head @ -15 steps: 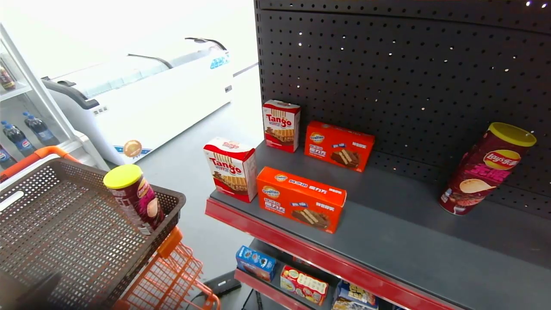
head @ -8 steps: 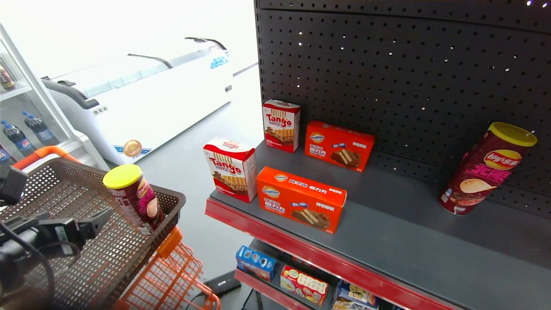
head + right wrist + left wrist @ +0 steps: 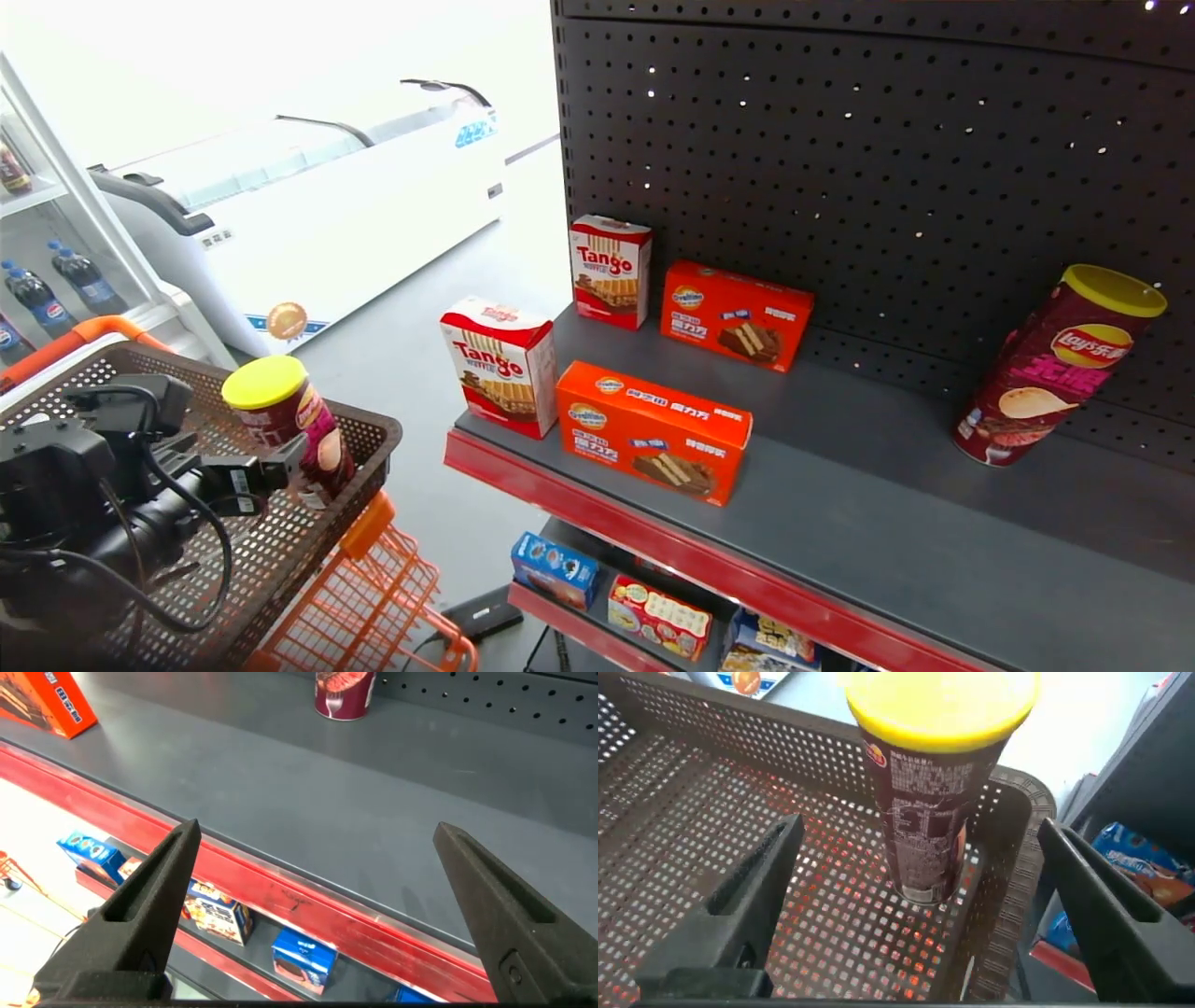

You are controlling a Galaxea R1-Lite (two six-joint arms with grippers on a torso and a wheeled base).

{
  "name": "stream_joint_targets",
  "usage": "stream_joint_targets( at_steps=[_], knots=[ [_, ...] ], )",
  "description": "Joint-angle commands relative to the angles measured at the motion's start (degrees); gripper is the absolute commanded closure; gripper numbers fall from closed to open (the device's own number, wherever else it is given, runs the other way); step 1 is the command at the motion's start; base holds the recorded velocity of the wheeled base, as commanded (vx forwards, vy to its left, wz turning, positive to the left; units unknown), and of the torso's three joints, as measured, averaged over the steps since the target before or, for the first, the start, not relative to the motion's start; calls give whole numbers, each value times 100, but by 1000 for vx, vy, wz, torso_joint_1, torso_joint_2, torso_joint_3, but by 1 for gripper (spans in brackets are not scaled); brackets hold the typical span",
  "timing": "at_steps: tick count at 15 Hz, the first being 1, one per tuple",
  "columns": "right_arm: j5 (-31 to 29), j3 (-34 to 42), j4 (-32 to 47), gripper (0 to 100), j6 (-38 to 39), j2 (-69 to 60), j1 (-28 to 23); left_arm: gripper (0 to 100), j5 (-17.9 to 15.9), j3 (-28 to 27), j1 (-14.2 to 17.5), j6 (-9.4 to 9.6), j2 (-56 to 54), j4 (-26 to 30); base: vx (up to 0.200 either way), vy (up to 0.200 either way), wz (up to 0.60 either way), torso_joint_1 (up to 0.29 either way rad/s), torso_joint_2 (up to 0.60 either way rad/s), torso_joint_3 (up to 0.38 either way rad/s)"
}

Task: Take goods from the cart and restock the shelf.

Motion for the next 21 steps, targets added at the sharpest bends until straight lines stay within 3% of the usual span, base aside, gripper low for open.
stream_joint_targets(
  at_steps=[1, 3, 11, 12, 14, 17, 19, 21],
  knots=[
    [3, 1, 0, 0, -2, 9, 1, 0, -46, -142, -4, 2, 880, -364, 0, 0, 0, 0, 0, 0],
    [3, 1, 0, 0, -2, 9, 1, 0, -63, -467, -39, 2, 1337, -611, 0, 0, 0, 0, 0, 0],
    [3, 1, 0, 0, -2, 9, 1, 0, -142, -1944, -118, 2, 2172, -567, 0, 0, 0, 0, 0, 0],
    [3, 1, 0, 0, -2, 9, 1, 100, -248, -2032, -118, 2, 2207, -549, 0, 0, 0, 0, 0, 0],
    [3, 1, 0, 0, -2, 9, 1, 100, -432, -2111, -136, 37, 2189, -470, 0, 0, 0, 0, 0, 0],
    [3, 1, 0, 0, -2, 9, 1, 100, -441, -2102, -347, 28, 1732, -417, 0, 0, 0, 0, 0, 0],
    [3, 1, 0, 0, -2, 9, 1, 100, -441, -2119, -311, 54, 1355, -285, 0, 0, 0, 0, 0, 0],
    [3, 1, 0, 0, -2, 9, 1, 100, -494, -2260, -215, 125, 484, 550, 0, 0, 0, 0, 0, 0]
  ],
)
